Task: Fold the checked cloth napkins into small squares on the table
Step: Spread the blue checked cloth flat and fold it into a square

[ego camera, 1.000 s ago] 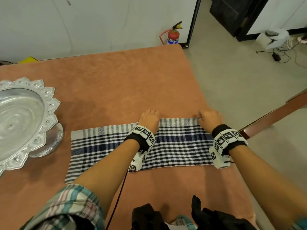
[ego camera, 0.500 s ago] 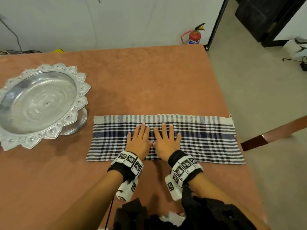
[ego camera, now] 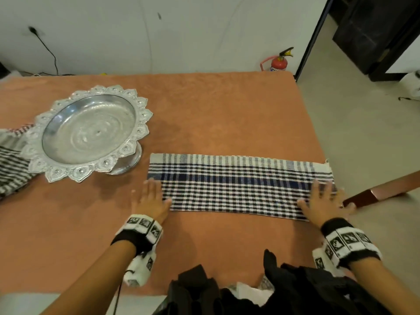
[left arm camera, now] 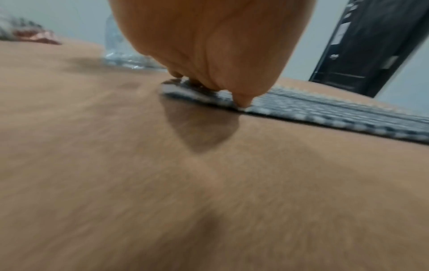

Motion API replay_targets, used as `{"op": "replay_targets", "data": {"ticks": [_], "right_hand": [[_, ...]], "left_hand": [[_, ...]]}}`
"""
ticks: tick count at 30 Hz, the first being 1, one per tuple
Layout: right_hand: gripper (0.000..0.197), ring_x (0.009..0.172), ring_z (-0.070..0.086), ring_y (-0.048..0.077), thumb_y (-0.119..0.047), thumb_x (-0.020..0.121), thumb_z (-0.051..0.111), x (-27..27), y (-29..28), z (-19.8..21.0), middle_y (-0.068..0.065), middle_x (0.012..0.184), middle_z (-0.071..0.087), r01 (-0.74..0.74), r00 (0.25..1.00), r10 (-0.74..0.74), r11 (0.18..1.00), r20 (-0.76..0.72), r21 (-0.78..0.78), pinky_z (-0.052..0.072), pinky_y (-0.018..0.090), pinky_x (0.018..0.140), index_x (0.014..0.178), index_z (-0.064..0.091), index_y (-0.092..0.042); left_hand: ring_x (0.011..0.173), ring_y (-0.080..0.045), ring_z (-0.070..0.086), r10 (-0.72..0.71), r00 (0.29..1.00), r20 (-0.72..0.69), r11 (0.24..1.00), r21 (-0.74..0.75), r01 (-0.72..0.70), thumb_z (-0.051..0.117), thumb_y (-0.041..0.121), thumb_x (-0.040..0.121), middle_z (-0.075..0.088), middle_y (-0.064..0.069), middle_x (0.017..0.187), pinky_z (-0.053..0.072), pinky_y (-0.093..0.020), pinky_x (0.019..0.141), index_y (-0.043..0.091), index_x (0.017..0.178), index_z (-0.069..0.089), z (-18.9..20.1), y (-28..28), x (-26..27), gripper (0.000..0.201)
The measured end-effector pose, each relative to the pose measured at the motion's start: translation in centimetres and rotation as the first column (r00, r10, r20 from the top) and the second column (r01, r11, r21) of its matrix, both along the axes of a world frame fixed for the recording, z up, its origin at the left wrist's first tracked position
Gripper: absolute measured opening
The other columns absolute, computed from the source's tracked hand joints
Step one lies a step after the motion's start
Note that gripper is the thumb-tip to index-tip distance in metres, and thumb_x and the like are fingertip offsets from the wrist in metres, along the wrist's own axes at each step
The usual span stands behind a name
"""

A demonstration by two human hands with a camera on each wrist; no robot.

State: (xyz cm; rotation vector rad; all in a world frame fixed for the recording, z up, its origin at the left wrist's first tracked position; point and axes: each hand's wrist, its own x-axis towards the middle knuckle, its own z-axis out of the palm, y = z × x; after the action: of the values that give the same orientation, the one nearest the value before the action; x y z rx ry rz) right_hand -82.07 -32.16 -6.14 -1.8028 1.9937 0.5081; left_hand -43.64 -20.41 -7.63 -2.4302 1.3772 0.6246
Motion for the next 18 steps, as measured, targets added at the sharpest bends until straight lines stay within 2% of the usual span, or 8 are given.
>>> {"op": "replay_targets", "data": {"ticks": [2, 4, 7, 10, 12, 15, 18], "right_hand": [[0.065, 0.144, -0.013, 0.035, -0.036, 0.098, 0.033, 5.8, -1.1, 1.0, 0.005, 0.157, -0.018, -0.176, 0.982, 0.18, 0.981, 0.049, -0.087, 0.0, 0.066, 0.112, 0.149, -0.006, -0.031], [0.066, 0.144, -0.014, 0.034, -0.021, 0.096, 0.038, 12.9, -2.0, 1.3, 0.001, 0.158, -0.017, -0.344, 0.923, 0.352, 0.936, 0.155, -0.075, 0.0, 0.067, 0.111, 0.148, -0.001, -0.036], [0.062, 0.144, -0.016, 0.032, -0.027, 0.098, 0.036, 18.8, -2.2, 0.4, -0.006, 0.157, -0.017, -0.453, 0.876, 0.422, 0.886, 0.235, 0.097, 0.002, 0.07, 0.108, 0.147, 0.001, -0.044], [0.059, 0.143, -0.022, 0.027, -0.058, 0.094, 0.025, 16.0, -2.9, -1.0, -0.014, 0.155, -0.022, -0.432, 0.892, 0.403, 0.893, 0.204, 0.124, -0.005, 0.073, 0.104, 0.143, -0.007, -0.051], [0.065, 0.143, -0.024, 0.025, -0.071, 0.088, 0.018, 11.7, -3.4, -1.2, -0.016, 0.154, -0.024, -0.32, 0.938, 0.301, 0.943, 0.173, 0.092, -0.009, 0.071, 0.103, 0.142, -0.012, -0.05], [0.069, 0.143, -0.023, 0.024, -0.073, 0.086, 0.014, 4.2, -3.9, -1.6, -0.014, 0.154, -0.025, -0.084, 0.992, 0.079, 0.995, 0.094, 0.051, -0.007, 0.068, 0.108, 0.144, -0.013, -0.046], [0.069, 0.144, -0.018, 0.026, -0.069, 0.088, 0.015, -0.9, -3.6, -1.5, -0.007, 0.156, -0.021, 0.068, 0.997, -0.068, 0.997, 0.031, 0.027, 0.0, 0.065, 0.111, 0.146, -0.01, -0.041]], "left_hand": [[0.145, -0.021, -0.016, -0.092, 0.994, -0.052, 0.994, -0.067, 0.088, 0.019, 0.038, 0.1, -0.02, -0.004, 0.156, -0.006, -0.051, 0.116, 0.019, 0.148, -0.013, 0.5, -3.3, -3.0, 0.061], [0.146, -0.022, -0.014, -0.143, 0.973, -0.183, 0.987, -0.098, 0.126, 0.024, 0.031, 0.101, -0.016, -0.001, 0.157, -0.003, -0.05, 0.117, 0.023, 0.149, -0.008, 0.8, -7.0, -6.4, 0.058], [0.145, -0.023, -0.015, -0.146, 0.942, -0.303, 0.989, -0.048, 0.138, 0.022, 0.035, 0.101, -0.015, 0.004, 0.158, -0.002, -0.053, 0.116, 0.031, 0.148, -0.005, 0.1, -9.4, -8.0, 0.054], [0.144, -0.022, -0.021, -0.101, 0.966, -0.237, 0.995, -0.048, 0.092, 0.018, 0.044, 0.1, -0.021, 0.011, 0.155, -0.01, -0.054, 0.114, 0.04, 0.146, -0.009, -1.2, -7.8, -4.1, 0.053], [0.143, -0.022, -0.022, 0.006, 0.98, -0.198, 0.998, -0.059, -0.018, 0.016, 0.047, 0.099, -0.024, 0.011, 0.154, -0.011, -0.053, 0.114, 0.04, 0.145, -0.012, -1.4, -6.4, -0.6, 0.055], [0.144, -0.018, -0.019, 0.067, 0.981, -0.18, 0.994, -0.073, -0.081, 0.015, 0.044, 0.099, -0.022, 0.01, 0.155, -0.008, -0.054, 0.115, 0.034, 0.147, -0.011, -1.2, -5.6, 2.3, 0.056], [0.146, -0.016, -0.013, 0.137, 0.986, -0.099, 0.983, -0.109, -0.148, 0.016, 0.042, 0.099, -0.014, 0.006, 0.158, -0.007, -0.053, 0.116, 0.026, 0.149, -0.005, -1.3, -6.0, 1.0, 0.057]]}}
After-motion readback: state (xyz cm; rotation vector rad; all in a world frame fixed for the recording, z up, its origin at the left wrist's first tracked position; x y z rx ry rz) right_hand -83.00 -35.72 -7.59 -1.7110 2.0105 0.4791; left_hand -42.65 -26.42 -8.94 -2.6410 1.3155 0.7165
